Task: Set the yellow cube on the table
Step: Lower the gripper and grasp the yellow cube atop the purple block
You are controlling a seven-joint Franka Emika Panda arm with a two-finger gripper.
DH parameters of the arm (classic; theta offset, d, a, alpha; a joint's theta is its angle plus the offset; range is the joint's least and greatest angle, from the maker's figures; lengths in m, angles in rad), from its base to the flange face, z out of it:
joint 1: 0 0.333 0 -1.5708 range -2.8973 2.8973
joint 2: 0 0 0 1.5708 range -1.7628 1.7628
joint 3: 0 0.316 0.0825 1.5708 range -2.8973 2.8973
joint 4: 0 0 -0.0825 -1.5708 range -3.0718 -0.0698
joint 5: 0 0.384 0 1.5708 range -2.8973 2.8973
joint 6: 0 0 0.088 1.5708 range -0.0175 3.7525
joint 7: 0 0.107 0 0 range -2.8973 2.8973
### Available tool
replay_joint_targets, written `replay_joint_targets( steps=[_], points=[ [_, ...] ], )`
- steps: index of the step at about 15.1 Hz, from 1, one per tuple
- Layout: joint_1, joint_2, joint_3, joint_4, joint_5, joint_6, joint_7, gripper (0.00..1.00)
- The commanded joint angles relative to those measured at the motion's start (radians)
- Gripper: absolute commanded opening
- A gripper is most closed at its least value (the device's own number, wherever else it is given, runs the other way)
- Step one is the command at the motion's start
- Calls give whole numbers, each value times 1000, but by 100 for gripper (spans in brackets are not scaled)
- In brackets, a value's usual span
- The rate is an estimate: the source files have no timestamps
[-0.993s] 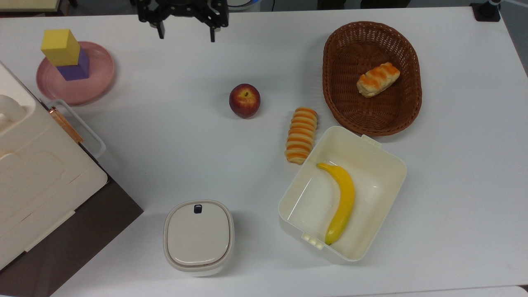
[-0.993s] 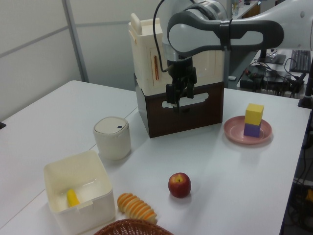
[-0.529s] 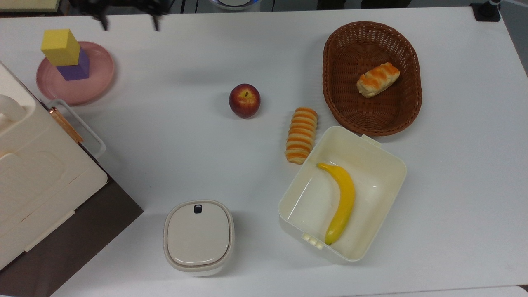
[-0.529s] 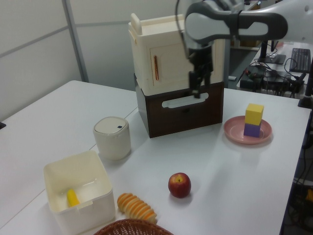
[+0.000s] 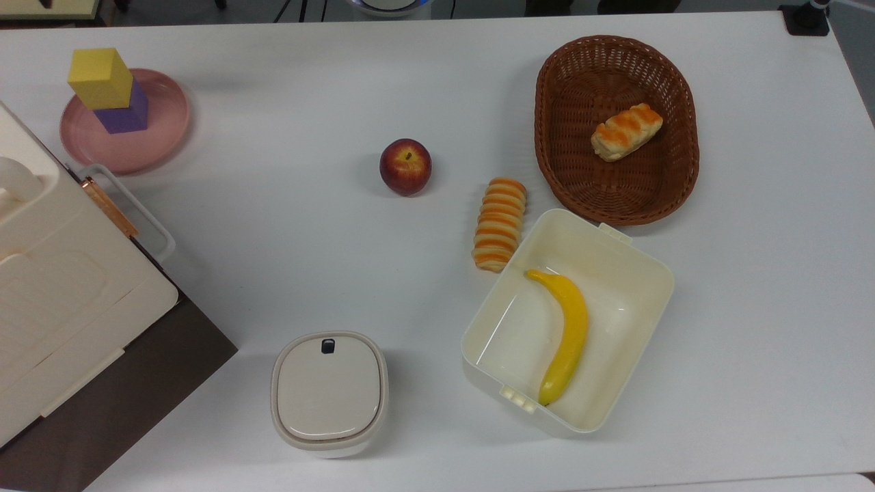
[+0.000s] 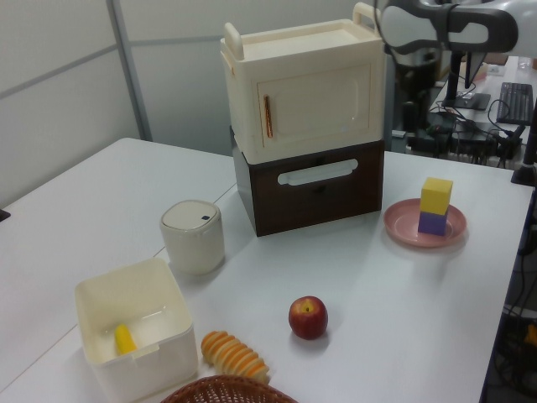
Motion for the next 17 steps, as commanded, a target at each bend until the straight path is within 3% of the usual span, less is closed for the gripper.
replay_joint_targets(
  steps=[1,8,17],
  points=[
    [-74,28,5,-39,2,56,-51,100],
    [-140,93,5,-114,-4,178,-82,100],
    [-129,176,8,-156,-9,234,-89,100]
  ],
)
